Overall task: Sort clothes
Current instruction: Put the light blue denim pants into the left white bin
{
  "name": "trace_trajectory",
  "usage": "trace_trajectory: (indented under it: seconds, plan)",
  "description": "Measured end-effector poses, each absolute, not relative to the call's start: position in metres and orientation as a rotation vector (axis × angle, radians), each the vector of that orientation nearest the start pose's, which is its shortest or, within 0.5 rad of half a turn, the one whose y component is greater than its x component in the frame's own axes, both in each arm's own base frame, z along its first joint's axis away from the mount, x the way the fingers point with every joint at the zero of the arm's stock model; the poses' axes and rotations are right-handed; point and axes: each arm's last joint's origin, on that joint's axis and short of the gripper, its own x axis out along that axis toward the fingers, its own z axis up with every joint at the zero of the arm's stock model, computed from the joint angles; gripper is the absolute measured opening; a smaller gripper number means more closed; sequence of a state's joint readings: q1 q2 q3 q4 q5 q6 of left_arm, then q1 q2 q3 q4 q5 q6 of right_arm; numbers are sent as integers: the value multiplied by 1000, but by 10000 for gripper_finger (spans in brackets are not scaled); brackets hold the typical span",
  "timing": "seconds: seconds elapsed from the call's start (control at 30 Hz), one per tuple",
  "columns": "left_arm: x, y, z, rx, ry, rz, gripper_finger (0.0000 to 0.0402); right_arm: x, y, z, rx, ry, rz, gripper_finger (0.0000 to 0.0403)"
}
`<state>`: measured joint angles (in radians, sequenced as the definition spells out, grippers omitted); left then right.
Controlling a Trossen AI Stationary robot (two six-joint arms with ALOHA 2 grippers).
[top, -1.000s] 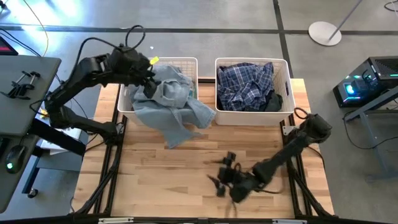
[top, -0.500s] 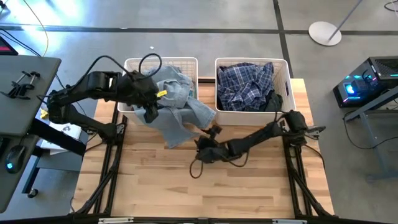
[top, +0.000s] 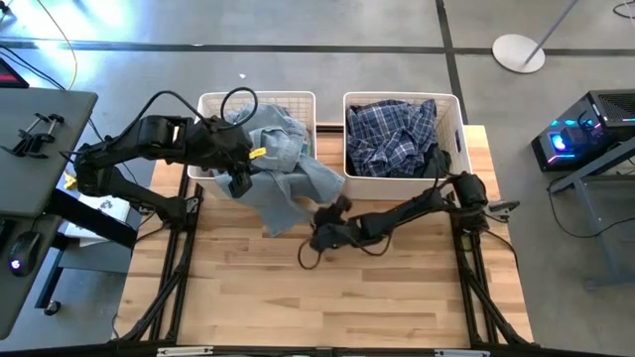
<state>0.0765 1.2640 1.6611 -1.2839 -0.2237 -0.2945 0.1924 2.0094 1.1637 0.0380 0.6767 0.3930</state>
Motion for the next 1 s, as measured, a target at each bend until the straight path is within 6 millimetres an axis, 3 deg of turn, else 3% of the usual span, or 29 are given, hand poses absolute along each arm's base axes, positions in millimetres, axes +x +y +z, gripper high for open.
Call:
trace_trajectory:
  seconds: [0.13,0.23,0.6,0.87,1.0]
  plan:
    - [203,22,431,-197,838,412,174,387,66,125,64,742,-598,225]
    - [203,23,431,-190,835,426,174,385,56,124,23,742,-693,223]
    - [203,23,431,-188,834,428,174,403,19,114,48,686,-678,222]
    - [202,23,431,-187,836,428,174,414,27,131,-88,533,-661,215]
    - [202,23,431,-187,836,427,174,417,34,136,-113,490,-627,175]
